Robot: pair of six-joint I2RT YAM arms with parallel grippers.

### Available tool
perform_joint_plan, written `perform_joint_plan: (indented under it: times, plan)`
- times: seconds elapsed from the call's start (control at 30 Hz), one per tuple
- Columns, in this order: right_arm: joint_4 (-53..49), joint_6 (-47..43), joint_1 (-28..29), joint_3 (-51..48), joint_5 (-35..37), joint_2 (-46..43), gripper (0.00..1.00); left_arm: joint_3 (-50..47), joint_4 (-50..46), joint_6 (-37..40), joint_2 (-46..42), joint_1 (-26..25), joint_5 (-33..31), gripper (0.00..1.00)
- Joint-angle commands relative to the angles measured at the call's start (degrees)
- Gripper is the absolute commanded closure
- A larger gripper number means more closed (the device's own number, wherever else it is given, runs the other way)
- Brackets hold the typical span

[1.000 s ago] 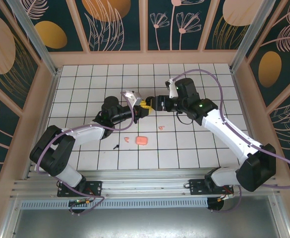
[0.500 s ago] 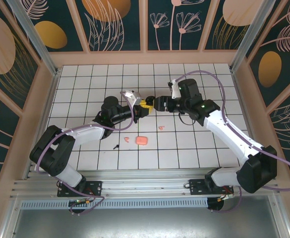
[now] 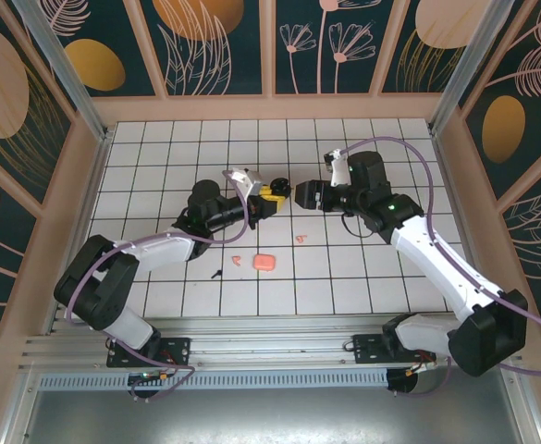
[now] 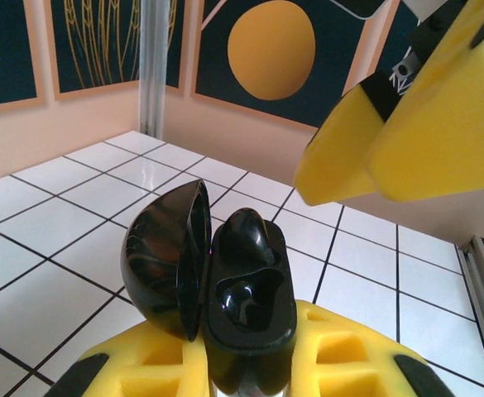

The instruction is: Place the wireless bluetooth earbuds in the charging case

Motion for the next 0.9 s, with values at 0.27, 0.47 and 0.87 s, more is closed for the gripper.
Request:
perform_joint_plan:
  times: [0.27, 0.47, 0.87]
  plan:
    - [-0.1, 2.6, 4.1, -0.8, 1.9, -0.7, 0.36, -5.6, 1.7, -8.2, -5.0, 10.1, 0.9, 0.91]
    - [0.7, 9.9, 8.6, -0.3, 3.5, 2.4, 0.38, -8.6, 1.7, -13.9, -6.9, 14.8, 0.6, 0.92]
    - [1.1, 28.6, 20.2, 0.0, 10.4, 8.5, 0.39, -16.6, 6.9, -20.8, -9.9, 22.6, 0.3, 0.92]
